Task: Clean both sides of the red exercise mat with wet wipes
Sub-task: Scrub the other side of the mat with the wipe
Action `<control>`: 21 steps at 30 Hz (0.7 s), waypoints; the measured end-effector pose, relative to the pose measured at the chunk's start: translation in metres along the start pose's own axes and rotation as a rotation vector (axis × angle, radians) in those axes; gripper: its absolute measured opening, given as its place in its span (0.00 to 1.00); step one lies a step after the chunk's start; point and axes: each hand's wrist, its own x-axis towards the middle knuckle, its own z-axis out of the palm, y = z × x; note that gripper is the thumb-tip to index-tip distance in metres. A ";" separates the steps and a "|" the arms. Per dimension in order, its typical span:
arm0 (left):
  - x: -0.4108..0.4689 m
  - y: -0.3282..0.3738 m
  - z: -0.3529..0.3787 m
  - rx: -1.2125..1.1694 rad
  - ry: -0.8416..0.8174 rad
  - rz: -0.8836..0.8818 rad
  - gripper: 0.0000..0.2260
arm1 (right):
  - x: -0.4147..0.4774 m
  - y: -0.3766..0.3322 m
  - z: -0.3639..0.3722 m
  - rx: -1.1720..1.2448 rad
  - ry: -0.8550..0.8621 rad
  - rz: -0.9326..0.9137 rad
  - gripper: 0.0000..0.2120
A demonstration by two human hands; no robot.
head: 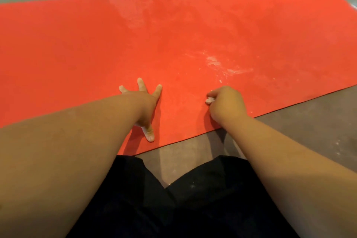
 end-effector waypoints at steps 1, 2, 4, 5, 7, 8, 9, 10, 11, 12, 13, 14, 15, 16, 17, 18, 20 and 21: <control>0.000 0.001 -0.001 -0.001 0.000 -0.001 0.69 | -0.007 -0.009 0.004 0.024 -0.042 -0.041 0.14; -0.001 0.001 -0.002 0.001 0.002 -0.002 0.69 | -0.013 -0.018 0.009 0.036 -0.095 -0.099 0.13; -0.002 0.000 -0.001 0.005 0.001 -0.003 0.69 | -0.020 -0.028 0.019 0.014 -0.193 -0.218 0.10; -0.003 0.000 -0.001 0.004 0.001 -0.003 0.69 | -0.020 -0.029 0.022 0.009 -0.216 -0.243 0.08; -0.004 -0.001 -0.001 0.007 0.009 0.003 0.69 | -0.013 -0.024 0.022 0.038 -0.225 -0.199 0.04; -0.005 -0.001 -0.002 0.007 0.011 0.005 0.68 | -0.006 -0.018 0.019 0.041 -0.192 -0.164 0.05; -0.005 -0.001 -0.002 0.005 0.009 0.005 0.68 | 0.001 -0.011 0.015 0.022 -0.131 -0.125 0.05; -0.005 -0.001 -0.001 0.005 0.007 0.003 0.68 | 0.009 -0.002 0.010 -0.008 -0.049 -0.080 0.05; -0.004 -0.001 -0.001 0.011 0.007 0.002 0.68 | 0.017 0.008 0.005 -0.034 0.032 -0.033 0.05; -0.003 -0.002 -0.001 0.020 0.010 0.001 0.68 | 0.021 0.014 0.001 -0.044 0.085 0.007 0.05; -0.002 -0.002 -0.002 0.024 0.012 0.000 0.68 | 0.021 0.015 0.001 -0.041 0.102 0.024 0.06; -0.001 -0.002 -0.002 0.024 0.011 -0.001 0.68 | 0.016 0.010 0.005 -0.037 0.096 0.004 0.07; -0.002 -0.001 -0.003 0.022 0.008 -0.004 0.68 | 0.007 0.002 0.010 -0.032 0.081 -0.068 0.08; -0.002 0.000 -0.003 0.025 0.008 -0.006 0.68 | -0.004 -0.009 0.018 -0.024 0.058 -0.179 0.09; -0.002 0.000 -0.004 0.035 0.011 -0.007 0.68 | -0.017 -0.023 0.026 -0.013 0.017 -0.308 0.10; -0.002 0.001 -0.004 0.048 0.015 -0.006 0.68 | -0.028 -0.034 0.034 -0.013 -0.045 -0.427 0.10; -0.003 0.001 -0.004 0.058 0.018 -0.007 0.68 | -0.032 -0.042 0.041 -0.034 -0.124 -0.564 0.10; -0.003 0.000 -0.003 0.053 0.016 -0.007 0.68 | -0.022 -0.039 0.039 -0.036 -0.120 -0.535 0.08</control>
